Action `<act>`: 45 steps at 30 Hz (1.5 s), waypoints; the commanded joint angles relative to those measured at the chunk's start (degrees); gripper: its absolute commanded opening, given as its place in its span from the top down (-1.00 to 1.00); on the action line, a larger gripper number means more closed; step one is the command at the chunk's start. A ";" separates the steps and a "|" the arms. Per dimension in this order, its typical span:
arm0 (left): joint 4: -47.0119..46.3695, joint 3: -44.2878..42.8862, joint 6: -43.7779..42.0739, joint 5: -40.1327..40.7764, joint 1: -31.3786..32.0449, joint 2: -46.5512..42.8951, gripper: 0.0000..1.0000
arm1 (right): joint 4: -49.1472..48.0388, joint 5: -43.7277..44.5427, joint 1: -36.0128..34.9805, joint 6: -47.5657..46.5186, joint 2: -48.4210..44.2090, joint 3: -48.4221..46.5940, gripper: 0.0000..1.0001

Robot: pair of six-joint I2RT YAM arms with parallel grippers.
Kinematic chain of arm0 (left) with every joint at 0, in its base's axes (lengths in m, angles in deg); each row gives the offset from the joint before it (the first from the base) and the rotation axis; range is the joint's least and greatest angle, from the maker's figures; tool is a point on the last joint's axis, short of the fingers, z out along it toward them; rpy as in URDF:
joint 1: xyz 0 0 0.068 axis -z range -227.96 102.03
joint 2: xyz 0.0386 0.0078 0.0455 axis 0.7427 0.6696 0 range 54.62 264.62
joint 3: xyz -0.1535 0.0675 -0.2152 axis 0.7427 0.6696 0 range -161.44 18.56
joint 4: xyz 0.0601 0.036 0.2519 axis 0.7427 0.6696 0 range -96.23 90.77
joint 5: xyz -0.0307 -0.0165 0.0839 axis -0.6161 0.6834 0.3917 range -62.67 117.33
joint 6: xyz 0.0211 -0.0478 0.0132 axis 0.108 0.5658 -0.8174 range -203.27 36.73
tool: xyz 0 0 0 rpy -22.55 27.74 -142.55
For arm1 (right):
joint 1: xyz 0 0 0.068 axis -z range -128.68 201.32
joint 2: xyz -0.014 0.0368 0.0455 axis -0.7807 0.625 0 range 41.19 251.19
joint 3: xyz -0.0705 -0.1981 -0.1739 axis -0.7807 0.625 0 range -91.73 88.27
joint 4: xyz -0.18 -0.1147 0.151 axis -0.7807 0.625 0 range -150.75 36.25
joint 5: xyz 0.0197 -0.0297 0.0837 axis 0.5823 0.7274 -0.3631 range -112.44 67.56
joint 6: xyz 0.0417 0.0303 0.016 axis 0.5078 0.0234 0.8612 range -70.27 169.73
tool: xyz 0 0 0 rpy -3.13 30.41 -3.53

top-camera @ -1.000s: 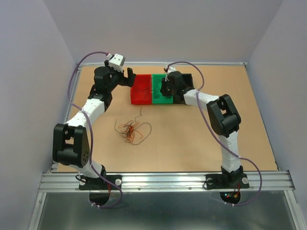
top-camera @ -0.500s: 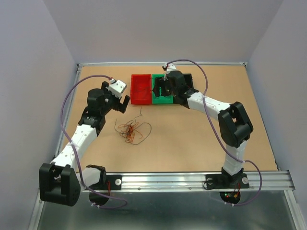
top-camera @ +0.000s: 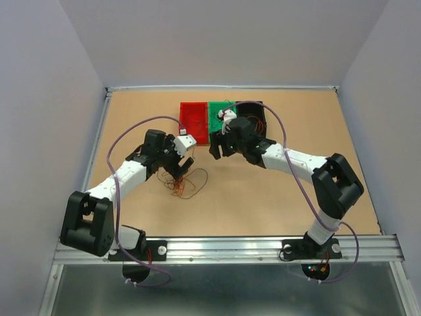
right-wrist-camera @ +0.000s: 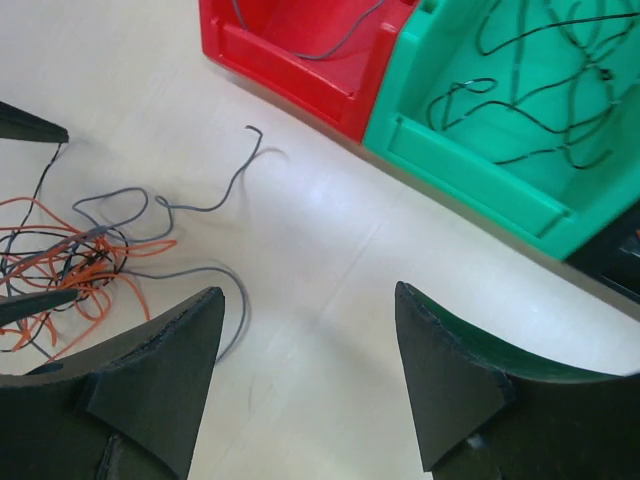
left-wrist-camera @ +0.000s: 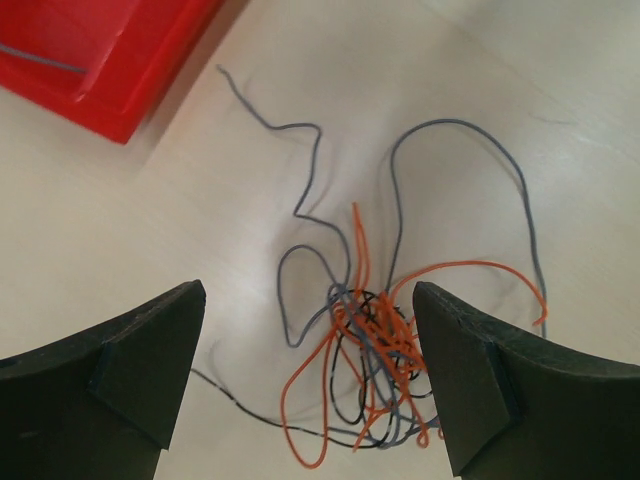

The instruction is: Untangle the cables

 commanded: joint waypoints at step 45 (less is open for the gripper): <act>24.06 -48.96 10.99 -3.39 9.24 -2.93 1.00 | -40.48 -30.97 -0.70 -0.86 -14.06 17.87 -0.47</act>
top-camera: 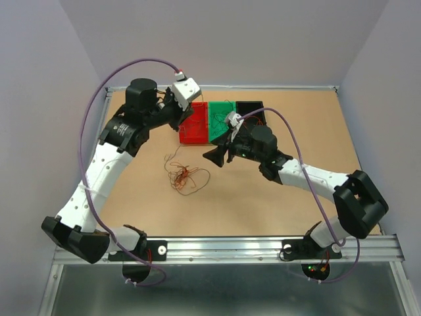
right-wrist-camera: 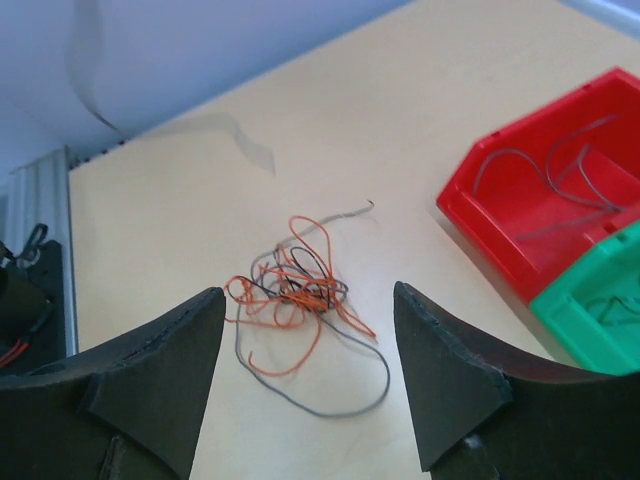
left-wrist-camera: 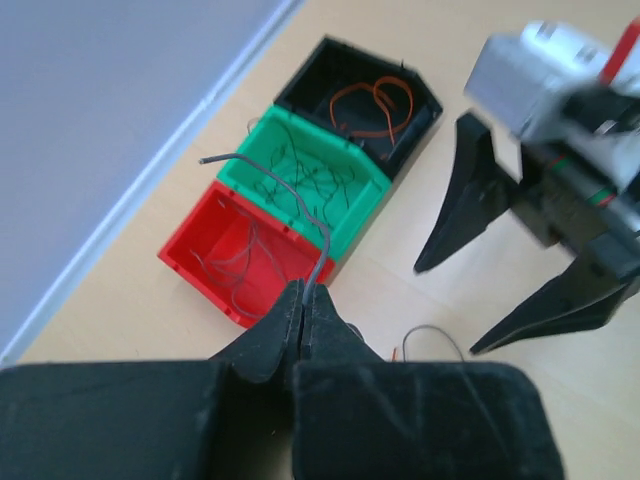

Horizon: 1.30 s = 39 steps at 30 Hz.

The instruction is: Untangle the cables

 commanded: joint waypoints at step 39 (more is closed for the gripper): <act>-46.05 4.11 14.11 9.94 -8.75 28.25 1.00 | -22.18 44.08 -7.34 -0.46 -10.56 13.56 -0.37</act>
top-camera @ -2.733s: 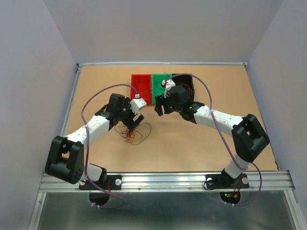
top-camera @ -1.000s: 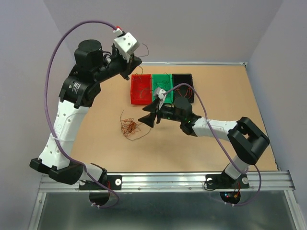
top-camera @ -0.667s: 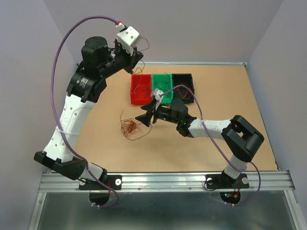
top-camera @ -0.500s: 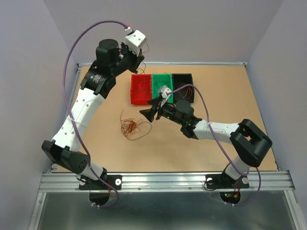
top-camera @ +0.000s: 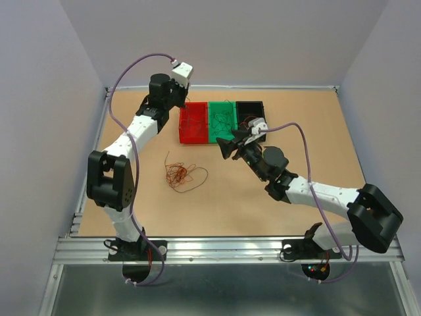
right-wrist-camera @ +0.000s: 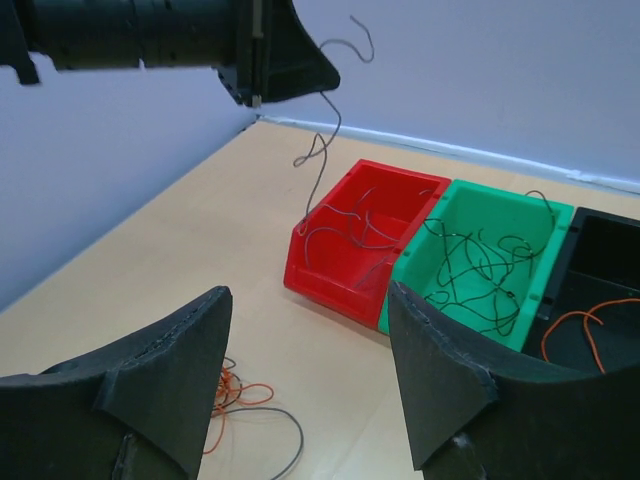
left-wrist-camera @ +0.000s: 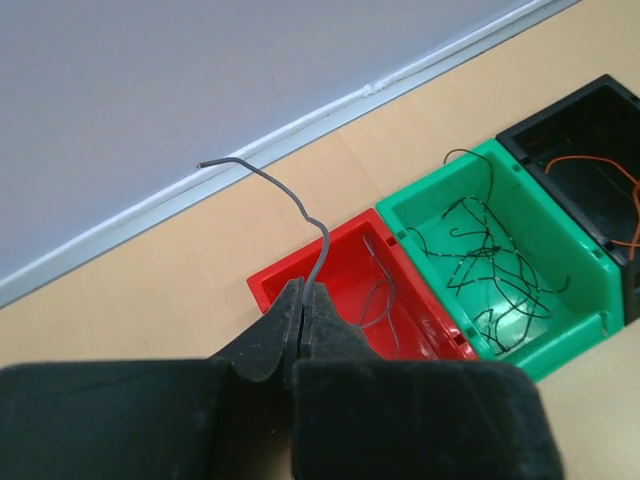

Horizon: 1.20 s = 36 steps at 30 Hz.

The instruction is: Untangle the cables

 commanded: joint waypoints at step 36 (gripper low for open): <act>3.66 -6.01 2.11 0.19 2.50 9.10 1.00 | -0.70 4.19 0.11 0.80 -1.03 -0.11 -0.31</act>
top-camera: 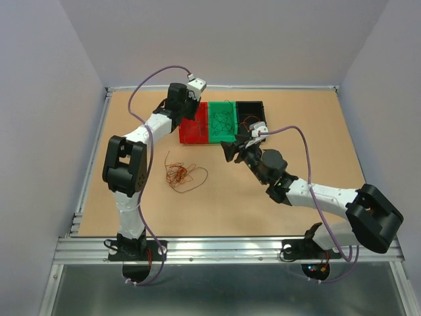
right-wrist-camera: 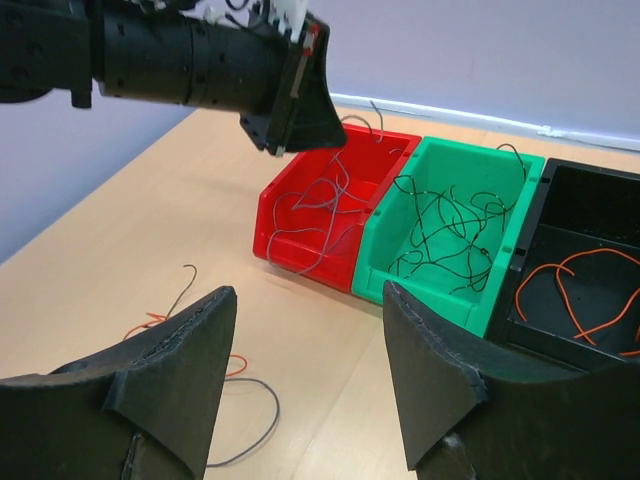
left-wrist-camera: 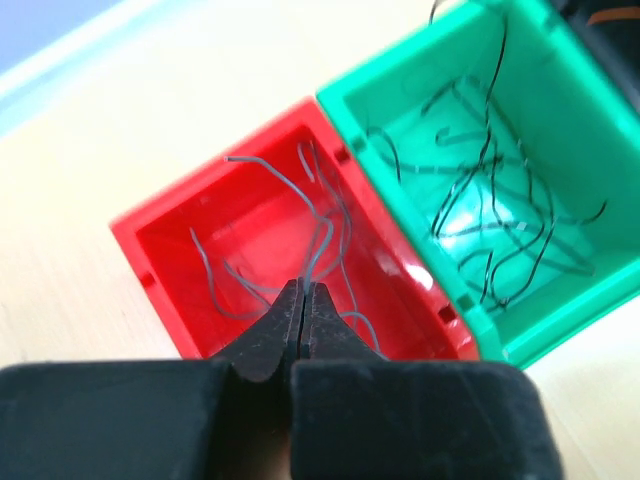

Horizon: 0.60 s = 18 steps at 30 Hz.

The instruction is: Untangle the cables

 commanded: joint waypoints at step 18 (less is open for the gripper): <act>-14.10 -4.01 2.30 7.43 -1.40 -5.42 1.00 | -2.01 -1.37 0.13 0.43 0.41 -3.69 -0.30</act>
